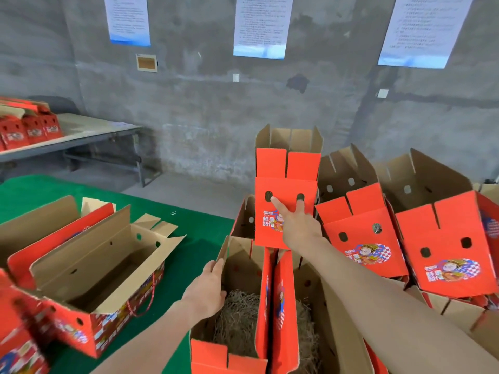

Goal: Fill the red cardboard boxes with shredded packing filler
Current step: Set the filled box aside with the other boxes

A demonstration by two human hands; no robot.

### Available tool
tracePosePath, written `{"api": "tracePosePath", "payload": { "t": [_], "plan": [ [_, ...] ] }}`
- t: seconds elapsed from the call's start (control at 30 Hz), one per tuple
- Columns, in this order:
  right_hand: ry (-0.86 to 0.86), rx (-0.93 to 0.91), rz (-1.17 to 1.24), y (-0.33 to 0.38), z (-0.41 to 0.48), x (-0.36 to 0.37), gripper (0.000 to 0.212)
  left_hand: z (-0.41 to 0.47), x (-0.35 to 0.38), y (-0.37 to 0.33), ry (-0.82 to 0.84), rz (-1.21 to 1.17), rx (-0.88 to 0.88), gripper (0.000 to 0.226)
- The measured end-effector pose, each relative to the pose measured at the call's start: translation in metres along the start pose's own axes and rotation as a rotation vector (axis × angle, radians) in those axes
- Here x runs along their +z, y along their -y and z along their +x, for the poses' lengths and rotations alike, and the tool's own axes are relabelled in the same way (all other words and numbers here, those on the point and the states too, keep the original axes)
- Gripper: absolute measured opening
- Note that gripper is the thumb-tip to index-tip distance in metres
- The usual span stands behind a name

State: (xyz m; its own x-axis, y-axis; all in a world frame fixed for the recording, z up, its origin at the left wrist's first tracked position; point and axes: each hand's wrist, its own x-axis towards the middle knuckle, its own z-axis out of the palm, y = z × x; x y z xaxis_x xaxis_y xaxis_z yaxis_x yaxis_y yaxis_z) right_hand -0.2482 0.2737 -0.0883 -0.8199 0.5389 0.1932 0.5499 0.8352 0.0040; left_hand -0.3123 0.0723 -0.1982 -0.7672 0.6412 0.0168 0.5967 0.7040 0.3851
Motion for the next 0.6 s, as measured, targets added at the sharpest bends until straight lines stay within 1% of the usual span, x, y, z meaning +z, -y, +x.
{"api": "tracePosePath", "payload": {
  "t": [0.13, 0.23, 0.37, 0.6],
  "plan": [
    [0.049, -0.002, -0.016, -0.001, 0.001, -0.004, 0.083, -0.002, -0.006, -0.004, -0.005, -0.082, 0.001, 0.067],
    [0.08, -0.023, 0.003, 0.004, 0.004, -0.004, 0.086, -0.008, -0.01, -0.003, -0.022, -0.097, -0.014, 0.062],
    [0.029, -0.012, 0.009, 0.018, 0.001, 0.004, 0.083, -0.014, -0.013, 0.003, -0.056, -0.125, -0.03, 0.062],
    [0.028, 0.014, 0.008, 0.032, -0.002, -0.006, 0.084, -0.024, -0.022, 0.013, -0.052, -0.188, -0.044, 0.057]
  ]
}}
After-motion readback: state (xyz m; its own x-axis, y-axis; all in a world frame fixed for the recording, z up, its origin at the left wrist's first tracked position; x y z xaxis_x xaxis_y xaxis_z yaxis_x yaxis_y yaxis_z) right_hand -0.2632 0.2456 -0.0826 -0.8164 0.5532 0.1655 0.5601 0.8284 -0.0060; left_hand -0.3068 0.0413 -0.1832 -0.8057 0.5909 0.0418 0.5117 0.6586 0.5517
